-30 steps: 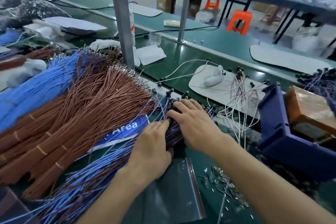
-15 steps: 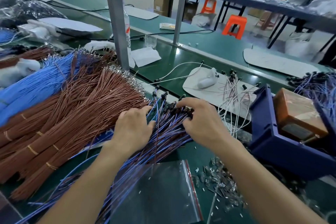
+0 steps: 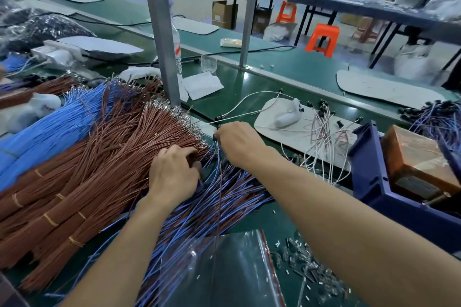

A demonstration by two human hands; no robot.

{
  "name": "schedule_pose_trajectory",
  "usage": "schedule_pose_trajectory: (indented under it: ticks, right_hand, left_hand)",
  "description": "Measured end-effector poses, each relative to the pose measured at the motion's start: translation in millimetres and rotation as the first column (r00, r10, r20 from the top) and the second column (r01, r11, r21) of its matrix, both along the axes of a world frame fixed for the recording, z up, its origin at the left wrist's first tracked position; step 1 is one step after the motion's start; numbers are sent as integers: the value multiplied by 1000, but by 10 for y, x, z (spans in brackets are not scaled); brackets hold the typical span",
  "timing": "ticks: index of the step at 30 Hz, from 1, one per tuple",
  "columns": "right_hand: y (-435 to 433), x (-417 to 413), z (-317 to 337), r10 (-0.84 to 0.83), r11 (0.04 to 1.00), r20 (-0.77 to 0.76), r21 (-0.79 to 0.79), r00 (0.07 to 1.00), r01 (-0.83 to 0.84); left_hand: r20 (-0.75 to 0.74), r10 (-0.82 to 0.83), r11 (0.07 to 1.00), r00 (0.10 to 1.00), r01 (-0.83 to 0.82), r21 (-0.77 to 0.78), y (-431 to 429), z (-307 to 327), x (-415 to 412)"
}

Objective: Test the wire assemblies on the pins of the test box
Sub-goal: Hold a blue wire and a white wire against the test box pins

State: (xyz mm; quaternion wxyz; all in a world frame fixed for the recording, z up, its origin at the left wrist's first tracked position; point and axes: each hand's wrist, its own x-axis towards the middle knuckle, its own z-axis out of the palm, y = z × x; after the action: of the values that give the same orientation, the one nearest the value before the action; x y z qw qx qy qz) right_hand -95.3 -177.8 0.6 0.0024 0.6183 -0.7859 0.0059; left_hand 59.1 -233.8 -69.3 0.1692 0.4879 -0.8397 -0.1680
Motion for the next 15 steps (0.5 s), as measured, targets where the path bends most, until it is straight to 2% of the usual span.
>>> schedule_pose_trajectory:
  ticks: [2, 5, 7, 10, 12, 15]
  right_hand:
    - [81, -14, 97, 1, 996, -6, -94, 1000, -2]
    - [250, -40, 241, -50, 983, 119, -168, 992, 70]
    - [377, -60, 322, -68, 978, 217, -180, 974, 109]
    - [604, -125, 450, -100, 958, 294, -229, 950, 172]
    - [787, -208, 532, -150, 928, 336, -277, 930, 249]
    - [1122, -349, 639, -237, 868, 387, -327, 891, 373]
  left_hand:
    - [-73, -4, 999, 997, 1, -40, -17, 23, 20]
    - [-232, -222, 971, 947, 195, -137, 51, 137, -45]
    - [-391, -295, 950, 872, 311, -22, 112, 239, -114]
    - [-567, -175, 907, 805, 356, 225, 153, 357, -182]
    - [-617, -83, 873, 782, 355, 334, 169, 427, -174]
    - [-676, -65, 805, 734, 439, 399, 212, 587, -104]
